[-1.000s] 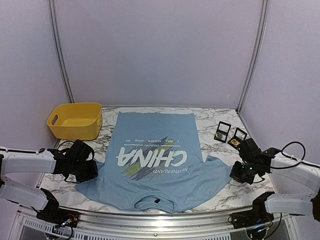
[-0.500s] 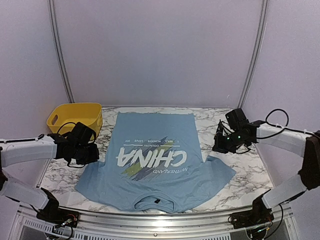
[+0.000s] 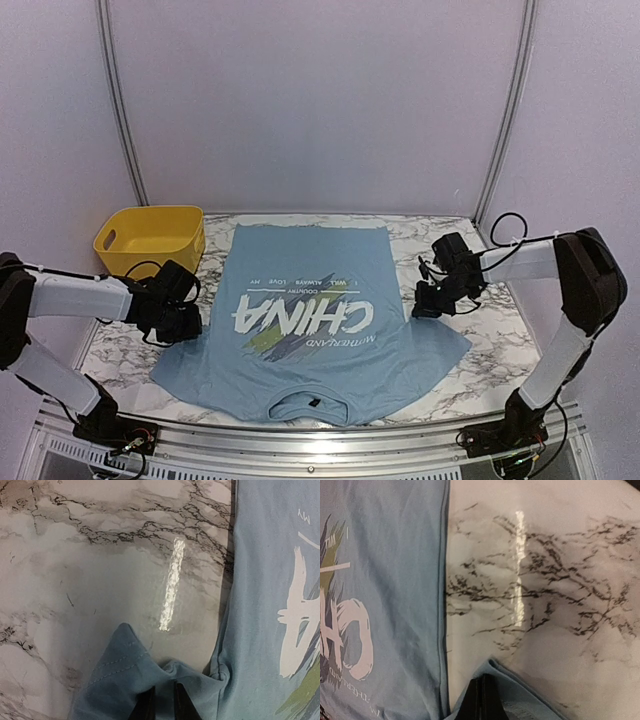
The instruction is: Pin the brooch onto the clothing
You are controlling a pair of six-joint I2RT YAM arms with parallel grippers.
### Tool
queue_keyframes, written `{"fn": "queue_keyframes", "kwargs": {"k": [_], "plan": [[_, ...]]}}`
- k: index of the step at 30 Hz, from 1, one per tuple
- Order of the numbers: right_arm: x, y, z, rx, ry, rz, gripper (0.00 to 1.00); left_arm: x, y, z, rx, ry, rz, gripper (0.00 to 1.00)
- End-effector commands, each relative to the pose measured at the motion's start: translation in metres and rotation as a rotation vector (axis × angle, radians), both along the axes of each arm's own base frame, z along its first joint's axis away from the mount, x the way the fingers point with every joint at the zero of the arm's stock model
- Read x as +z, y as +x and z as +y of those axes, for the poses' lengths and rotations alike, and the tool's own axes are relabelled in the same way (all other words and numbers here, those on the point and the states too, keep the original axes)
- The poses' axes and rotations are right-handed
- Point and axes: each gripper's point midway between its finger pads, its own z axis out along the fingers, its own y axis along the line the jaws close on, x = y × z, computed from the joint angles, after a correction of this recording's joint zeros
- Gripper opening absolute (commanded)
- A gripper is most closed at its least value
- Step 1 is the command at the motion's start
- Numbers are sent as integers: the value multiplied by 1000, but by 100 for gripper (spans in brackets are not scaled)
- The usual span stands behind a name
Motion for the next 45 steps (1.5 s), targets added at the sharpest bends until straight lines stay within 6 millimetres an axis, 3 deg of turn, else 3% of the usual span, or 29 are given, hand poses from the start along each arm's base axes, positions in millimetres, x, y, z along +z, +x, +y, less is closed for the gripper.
{"fn": "queue_keyframes", "kwargs": {"k": [1, 7, 13, 17, 21, 24, 26, 28, 33, 38, 41, 45], "plan": [[-20, 18, -38, -160, -69, -15, 0, -12, -4, 8, 24, 26, 9, 14], [-21, 26, -71, -302, -85, -57, 0, -20, -3, 8, 11, 44, 25, 14], [-19, 21, -71, -277, -80, -52, 0, -22, -9, 6, 2, 23, 42, 14], [25, 28, -47, -146, -65, -179, 0, -4, -3, 1, -30, 2, -15, 16], [87, 27, 6, 52, -99, -363, 0, 44, 20, -26, -150, -19, -157, 20], [104, -4, 49, 204, -42, -383, 0, 76, 19, -59, -293, -12, -241, 19], [96, -40, 78, 324, 18, -339, 0, 84, -2, -93, -449, -38, -249, 18], [84, -80, 102, 411, 84, -270, 0, 77, -27, -117, -571, -74, -206, 17], [50, -170, 146, 553, 267, -114, 0, 35, -90, -155, -816, -24, -89, 14], [9, -210, 144, 546, 189, -20, 0, 14, -133, -181, -971, 33, -49, 14], [-11, -233, 127, 517, 87, 35, 0, 0, -152, -172, -980, 77, -17, 14], [-19, -268, 107, 473, 1, 108, 0, -7, -173, -154, -947, 71, 28, 14]]}}
